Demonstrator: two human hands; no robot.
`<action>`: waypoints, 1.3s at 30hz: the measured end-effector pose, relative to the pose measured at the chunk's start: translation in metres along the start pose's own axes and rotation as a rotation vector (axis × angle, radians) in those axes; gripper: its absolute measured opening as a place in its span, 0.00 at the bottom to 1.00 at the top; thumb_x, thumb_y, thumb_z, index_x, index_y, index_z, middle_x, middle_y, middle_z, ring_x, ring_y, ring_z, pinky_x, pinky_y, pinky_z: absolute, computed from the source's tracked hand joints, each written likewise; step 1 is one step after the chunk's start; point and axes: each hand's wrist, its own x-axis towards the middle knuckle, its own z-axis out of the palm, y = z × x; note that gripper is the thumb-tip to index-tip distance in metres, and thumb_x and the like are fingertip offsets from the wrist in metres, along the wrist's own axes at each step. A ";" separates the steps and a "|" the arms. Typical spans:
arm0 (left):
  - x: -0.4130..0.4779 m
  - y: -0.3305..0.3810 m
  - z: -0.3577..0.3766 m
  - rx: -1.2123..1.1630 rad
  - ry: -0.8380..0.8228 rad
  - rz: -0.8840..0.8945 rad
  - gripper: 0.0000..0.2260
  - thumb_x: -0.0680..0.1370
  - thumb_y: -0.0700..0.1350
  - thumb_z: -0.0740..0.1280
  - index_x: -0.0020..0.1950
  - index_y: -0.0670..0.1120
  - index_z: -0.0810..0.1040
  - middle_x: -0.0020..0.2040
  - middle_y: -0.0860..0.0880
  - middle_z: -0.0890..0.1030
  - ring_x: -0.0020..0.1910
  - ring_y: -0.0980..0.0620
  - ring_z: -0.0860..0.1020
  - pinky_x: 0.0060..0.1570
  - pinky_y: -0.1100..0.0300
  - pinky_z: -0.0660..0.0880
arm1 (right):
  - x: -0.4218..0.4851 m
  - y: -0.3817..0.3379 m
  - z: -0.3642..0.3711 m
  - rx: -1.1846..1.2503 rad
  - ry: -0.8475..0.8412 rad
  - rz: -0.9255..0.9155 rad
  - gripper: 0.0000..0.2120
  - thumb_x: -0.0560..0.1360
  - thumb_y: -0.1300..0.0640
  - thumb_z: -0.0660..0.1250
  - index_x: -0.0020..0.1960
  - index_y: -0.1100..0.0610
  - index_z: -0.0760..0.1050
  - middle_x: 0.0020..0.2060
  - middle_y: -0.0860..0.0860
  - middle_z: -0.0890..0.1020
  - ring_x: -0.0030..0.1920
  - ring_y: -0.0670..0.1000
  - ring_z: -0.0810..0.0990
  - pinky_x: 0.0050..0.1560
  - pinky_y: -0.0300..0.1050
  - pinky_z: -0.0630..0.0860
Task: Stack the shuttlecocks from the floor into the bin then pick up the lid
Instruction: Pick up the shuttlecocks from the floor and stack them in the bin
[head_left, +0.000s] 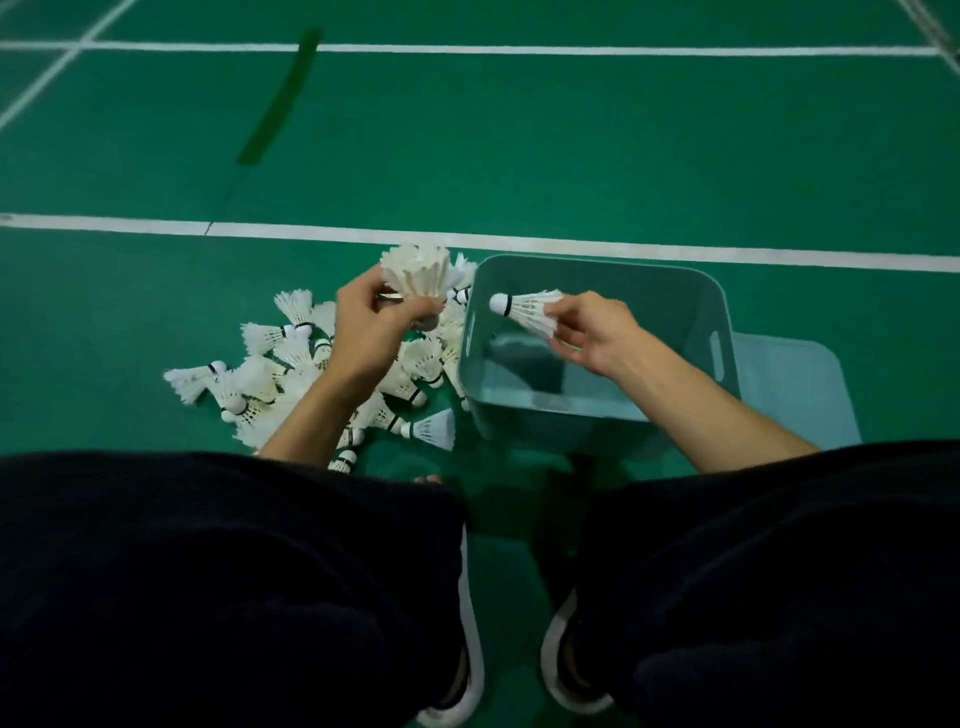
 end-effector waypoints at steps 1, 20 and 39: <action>0.005 -0.002 0.009 0.009 -0.032 0.003 0.08 0.73 0.34 0.75 0.47 0.35 0.78 0.44 0.36 0.83 0.40 0.46 0.84 0.37 0.57 0.83 | 0.006 0.001 -0.004 -0.039 0.071 -0.007 0.07 0.73 0.71 0.69 0.48 0.61 0.79 0.43 0.57 0.83 0.38 0.52 0.81 0.42 0.46 0.80; 0.053 -0.036 0.136 0.827 -0.680 -0.158 0.10 0.67 0.48 0.77 0.43 0.45 0.81 0.39 0.47 0.84 0.41 0.47 0.82 0.33 0.60 0.71 | 0.125 0.023 0.003 -0.443 0.009 0.231 0.09 0.79 0.60 0.64 0.40 0.57 0.74 0.37 0.55 0.78 0.31 0.53 0.75 0.29 0.38 0.71; 0.068 -0.082 0.144 0.840 -0.587 -0.373 0.09 0.67 0.41 0.80 0.43 0.42 0.84 0.38 0.47 0.84 0.41 0.49 0.83 0.40 0.59 0.78 | 0.083 0.006 -0.055 -1.105 -0.077 -0.127 0.05 0.69 0.58 0.80 0.40 0.60 0.87 0.30 0.47 0.84 0.29 0.40 0.75 0.36 0.38 0.70</action>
